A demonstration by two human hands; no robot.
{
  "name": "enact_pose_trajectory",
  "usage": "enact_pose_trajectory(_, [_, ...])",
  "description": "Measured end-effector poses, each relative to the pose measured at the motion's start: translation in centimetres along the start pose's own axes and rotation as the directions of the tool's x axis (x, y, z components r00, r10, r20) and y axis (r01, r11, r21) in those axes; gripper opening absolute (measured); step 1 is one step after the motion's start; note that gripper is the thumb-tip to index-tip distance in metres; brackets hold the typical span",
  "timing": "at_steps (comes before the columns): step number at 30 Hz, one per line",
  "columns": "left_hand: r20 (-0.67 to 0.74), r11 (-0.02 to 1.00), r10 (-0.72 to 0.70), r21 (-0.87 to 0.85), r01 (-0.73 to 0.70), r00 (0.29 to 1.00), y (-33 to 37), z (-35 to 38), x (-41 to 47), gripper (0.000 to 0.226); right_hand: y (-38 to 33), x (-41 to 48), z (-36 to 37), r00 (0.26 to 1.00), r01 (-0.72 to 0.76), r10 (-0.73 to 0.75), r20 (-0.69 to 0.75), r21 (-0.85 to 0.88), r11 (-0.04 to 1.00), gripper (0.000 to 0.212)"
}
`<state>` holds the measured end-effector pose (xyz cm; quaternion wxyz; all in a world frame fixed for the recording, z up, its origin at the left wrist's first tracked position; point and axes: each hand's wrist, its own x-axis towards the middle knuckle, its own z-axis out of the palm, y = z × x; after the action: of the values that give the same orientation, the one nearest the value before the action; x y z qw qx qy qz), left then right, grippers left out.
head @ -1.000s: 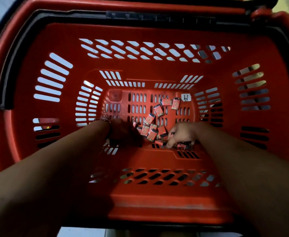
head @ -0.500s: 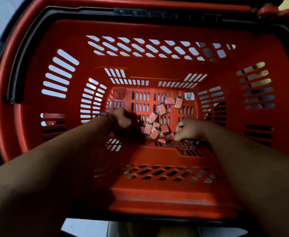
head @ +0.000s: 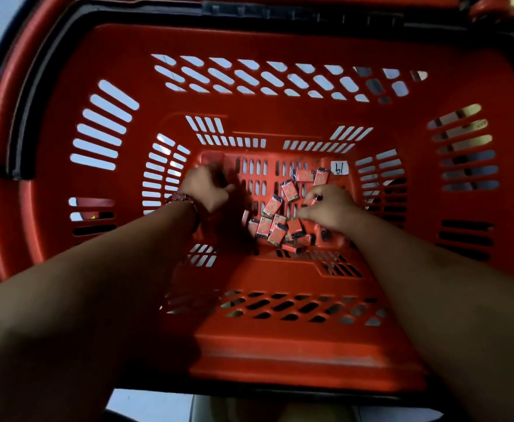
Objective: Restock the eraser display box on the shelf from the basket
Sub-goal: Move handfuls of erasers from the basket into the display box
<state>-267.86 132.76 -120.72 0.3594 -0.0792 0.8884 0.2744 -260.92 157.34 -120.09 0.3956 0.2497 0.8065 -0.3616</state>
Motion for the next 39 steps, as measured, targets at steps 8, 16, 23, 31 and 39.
enact_pose_trajectory(8, [0.165, 0.790, -0.037, -0.600, 0.131, 0.986, -0.9, -1.4, 1.0, 0.015, 0.4, 0.1, 0.2, 0.999, -0.044, 0.043, -0.008, -0.067, 0.997, 0.044])
enact_pose_trajectory(16, [0.616, 0.634, 0.173, -0.667, 0.392, 0.769, -0.6, -1.4, 0.8, 0.029, 0.4, 0.0, 0.2, 0.998, -0.062, 0.063, 0.007, -0.078, 0.995, 0.039])
enact_pose_trajectory(23, [0.669, 0.694, 0.142, -0.593, 0.408, 0.729, -0.8, -0.9, 0.8, 0.033, 0.1, -0.5, 0.0, 0.998, -0.054, 0.057, 0.028, -0.089, 0.995, 0.031])
enact_pose_trajectory(31, [0.748, 0.607, 0.221, -0.608, 0.511, 0.626, 0.2, -1.5, 0.2, 0.017, 0.1, -0.4, 0.0, 0.998, -0.045, 0.048, 0.044, -0.075, 0.996, 0.029])
enact_pose_trajectory(39, [0.772, 0.720, 0.108, -0.495, 0.487, 0.626, 0.1, -0.6, 0.1, 0.023, 0.2, -0.4, -0.1, 0.998, -0.048, 0.052, 0.048, -0.083, 0.995, 0.030])
